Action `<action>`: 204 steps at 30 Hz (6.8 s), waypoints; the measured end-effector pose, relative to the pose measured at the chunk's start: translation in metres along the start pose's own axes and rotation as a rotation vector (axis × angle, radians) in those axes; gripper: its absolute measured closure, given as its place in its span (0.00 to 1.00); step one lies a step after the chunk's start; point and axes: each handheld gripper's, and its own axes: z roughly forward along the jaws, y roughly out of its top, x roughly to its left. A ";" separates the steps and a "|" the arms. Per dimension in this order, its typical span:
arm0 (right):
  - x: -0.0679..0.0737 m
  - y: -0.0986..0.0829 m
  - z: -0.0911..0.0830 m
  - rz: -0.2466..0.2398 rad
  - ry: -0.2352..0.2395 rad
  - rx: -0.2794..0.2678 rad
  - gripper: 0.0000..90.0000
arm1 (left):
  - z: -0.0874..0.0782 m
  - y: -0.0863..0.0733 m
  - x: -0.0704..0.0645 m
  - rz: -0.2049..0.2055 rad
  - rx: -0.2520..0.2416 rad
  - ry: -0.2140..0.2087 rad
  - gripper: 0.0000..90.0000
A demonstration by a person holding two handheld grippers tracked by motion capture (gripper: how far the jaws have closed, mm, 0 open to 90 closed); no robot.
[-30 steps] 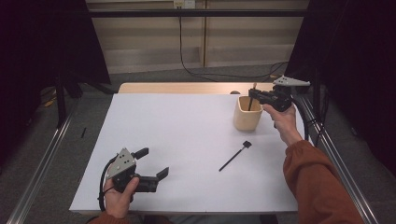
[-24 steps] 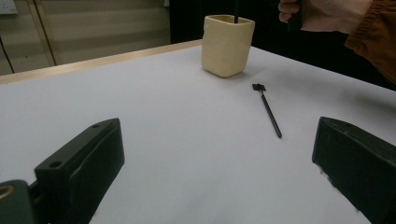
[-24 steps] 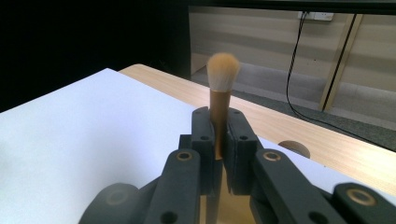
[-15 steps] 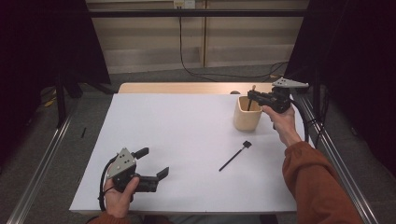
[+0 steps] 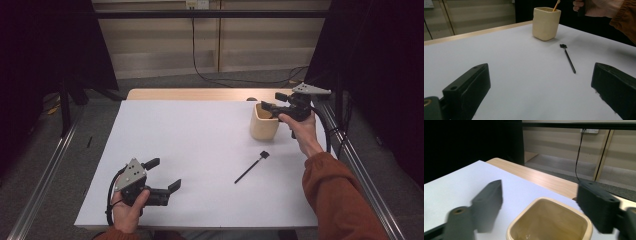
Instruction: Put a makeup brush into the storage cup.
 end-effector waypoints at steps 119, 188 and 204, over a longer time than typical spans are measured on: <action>0.071 -0.115 -0.177 0.103 0.013 -0.013 0.02 | -0.025 -0.006 0.008 -0.032 -0.039 0.077 0.02; 0.040 -0.031 -0.082 -0.076 0.116 0.203 0.01 | -0.020 -0.004 0.009 -0.014 -0.020 0.061 0.02; 0.038 -0.027 -0.068 -0.078 0.168 0.485 0.02 | -0.020 -0.003 0.009 -0.010 -0.021 0.059 0.02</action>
